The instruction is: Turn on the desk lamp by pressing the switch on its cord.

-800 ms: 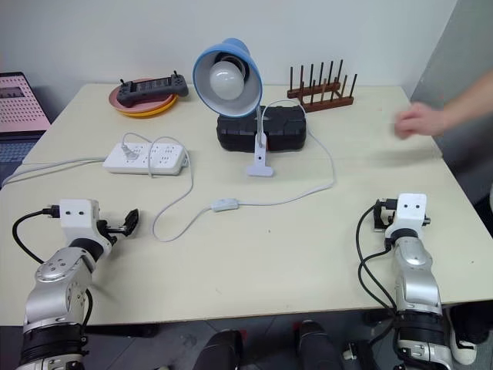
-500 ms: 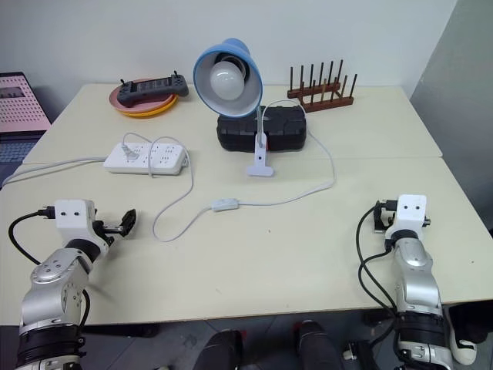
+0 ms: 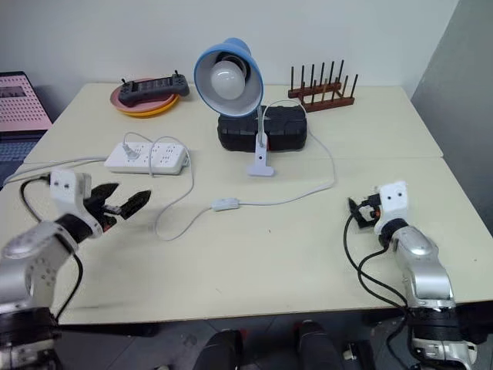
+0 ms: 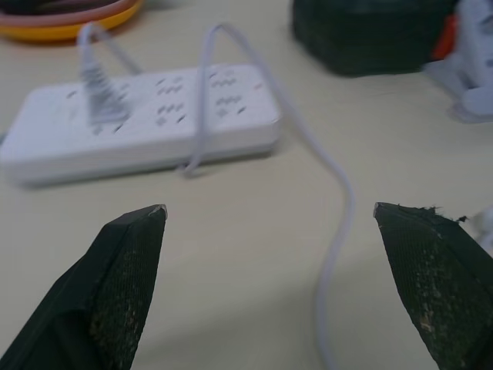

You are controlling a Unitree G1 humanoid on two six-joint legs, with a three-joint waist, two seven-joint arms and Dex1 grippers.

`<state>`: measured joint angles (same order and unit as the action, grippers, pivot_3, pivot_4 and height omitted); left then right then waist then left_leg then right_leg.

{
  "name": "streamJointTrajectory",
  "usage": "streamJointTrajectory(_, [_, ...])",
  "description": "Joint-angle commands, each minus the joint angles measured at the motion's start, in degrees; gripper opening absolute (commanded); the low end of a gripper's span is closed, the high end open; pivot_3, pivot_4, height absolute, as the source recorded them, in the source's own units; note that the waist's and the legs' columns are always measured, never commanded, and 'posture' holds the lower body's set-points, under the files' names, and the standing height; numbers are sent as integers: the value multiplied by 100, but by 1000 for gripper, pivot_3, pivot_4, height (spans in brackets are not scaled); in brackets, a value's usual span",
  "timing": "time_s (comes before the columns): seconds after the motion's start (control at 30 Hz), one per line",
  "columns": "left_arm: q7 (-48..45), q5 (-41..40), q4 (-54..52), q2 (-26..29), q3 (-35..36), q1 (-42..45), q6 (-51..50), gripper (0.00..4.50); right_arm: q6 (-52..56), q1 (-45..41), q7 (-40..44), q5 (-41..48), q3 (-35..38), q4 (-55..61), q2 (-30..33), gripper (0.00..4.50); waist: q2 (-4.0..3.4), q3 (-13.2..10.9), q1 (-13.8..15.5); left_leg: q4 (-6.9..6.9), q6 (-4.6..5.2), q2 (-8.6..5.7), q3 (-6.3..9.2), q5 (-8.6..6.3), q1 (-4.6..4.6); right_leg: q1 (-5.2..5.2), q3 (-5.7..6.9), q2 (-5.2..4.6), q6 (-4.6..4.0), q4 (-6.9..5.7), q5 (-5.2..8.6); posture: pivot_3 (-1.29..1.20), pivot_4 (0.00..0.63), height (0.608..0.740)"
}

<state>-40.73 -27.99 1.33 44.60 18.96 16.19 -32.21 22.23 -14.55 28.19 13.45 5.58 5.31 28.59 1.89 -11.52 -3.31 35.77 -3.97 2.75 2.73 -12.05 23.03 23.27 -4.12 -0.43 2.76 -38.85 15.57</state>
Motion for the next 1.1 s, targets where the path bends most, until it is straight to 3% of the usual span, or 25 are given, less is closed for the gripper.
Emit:
streamJointTrajectory(0.03, [-1491,-73,191,516,-956,772,-370,4500,857,-101,1371,1072,-211,1003,539,4450,1,-1,7,-1,0,0,-1,0,1,-2,0,-1,1,5,0,0,150,740])
streamJointTrajectory(0.1, [-2147,40,489,694,-1464,1229,-409,4500,1315,-105,1860,1558,-327,1413,794,4450,1,-5,31,0,0,-2,3,0,8,1,5,0,1,8,1,0,150,740])
streamJointTrajectory(0.27, [-3316,1007,2363,192,-2780,2697,552,4500,1993,-47,2287,2147,-497,1991,1184,4450,2,-5,41,0,1,-2,10,-1,22,5,15,1,4,19,1,0,150,740])
streamJointTrajectory(0.47, [-3854,2134,4722,-576,-3509,3709,2216,4500,2221,-72,2099,2262,-431,2225,1245,4450,3,-5,28,14,2,-3,14,-1,71,43,15,3,20,20,-9,0,150,740])
streamJointTrajectory(0.67, [-3929,2816,6197,-890,-3633,4168,3227,4500,2358,106,1819,2363,-285,2484,1257,4450,4,-5,59,16,3,-3,19,-1,106,83,18,5,22,-2,-6,0,150,740])
streamJointTrajectory(0.8, [-4177,2763,6560,-978,-3372,4344,3319,3821,2387,291,1658,2390,-141,2630,1274,4500,5,-4,40,22,3,-3,19,-1,101,78,17,4,23,-4,-6,0,150,740])
streamJointTrajectory(1.1, [-4266,2869,6664,-1176,-3140,4405,3368,1666,2370,386,1332,2451,-41,2671,1153,4500,5,-4,46,27,3,-4,19,0,99,76,16,4,25,-13,-8,0,150,740])
